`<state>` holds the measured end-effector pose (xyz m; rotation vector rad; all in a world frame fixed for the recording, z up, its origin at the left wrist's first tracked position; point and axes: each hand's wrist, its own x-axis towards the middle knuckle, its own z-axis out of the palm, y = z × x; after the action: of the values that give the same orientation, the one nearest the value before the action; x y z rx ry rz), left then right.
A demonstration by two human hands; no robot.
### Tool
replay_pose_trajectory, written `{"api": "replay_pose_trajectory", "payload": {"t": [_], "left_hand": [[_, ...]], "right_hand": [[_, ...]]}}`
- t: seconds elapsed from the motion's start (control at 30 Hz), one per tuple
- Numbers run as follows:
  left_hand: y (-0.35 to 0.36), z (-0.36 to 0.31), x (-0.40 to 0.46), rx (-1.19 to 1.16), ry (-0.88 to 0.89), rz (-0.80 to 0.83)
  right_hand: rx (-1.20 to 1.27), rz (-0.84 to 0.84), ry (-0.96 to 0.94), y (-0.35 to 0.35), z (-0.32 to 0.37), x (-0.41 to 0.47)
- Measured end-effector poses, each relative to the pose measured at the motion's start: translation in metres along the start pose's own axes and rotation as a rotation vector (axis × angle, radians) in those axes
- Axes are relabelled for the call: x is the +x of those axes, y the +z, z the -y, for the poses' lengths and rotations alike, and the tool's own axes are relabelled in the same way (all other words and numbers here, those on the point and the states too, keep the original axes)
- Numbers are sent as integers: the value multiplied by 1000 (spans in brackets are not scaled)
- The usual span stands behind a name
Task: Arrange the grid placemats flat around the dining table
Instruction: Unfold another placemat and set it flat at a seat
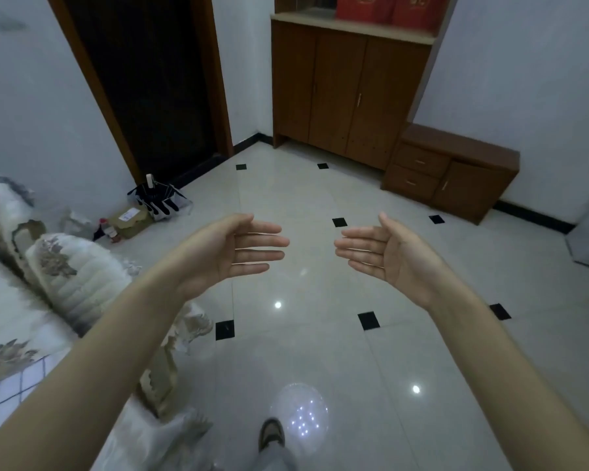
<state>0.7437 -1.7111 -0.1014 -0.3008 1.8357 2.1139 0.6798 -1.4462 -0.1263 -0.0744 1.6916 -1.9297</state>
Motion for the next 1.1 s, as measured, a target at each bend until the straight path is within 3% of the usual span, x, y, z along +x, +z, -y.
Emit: {"api": "replay_pose_trajectory", "payload": {"t": [0.23,0.43,1.1], "left_hand": [[-64,-47,79,-28,32,-85],[-109,-58,132,-79,-28,-139],[-202,-145,323,-211,11,-531]], "right_hand": [[-49,-4,-44,15,46,117],[-23,-33,1,30,47,206],[-205,315,55,32,163,512]]}}
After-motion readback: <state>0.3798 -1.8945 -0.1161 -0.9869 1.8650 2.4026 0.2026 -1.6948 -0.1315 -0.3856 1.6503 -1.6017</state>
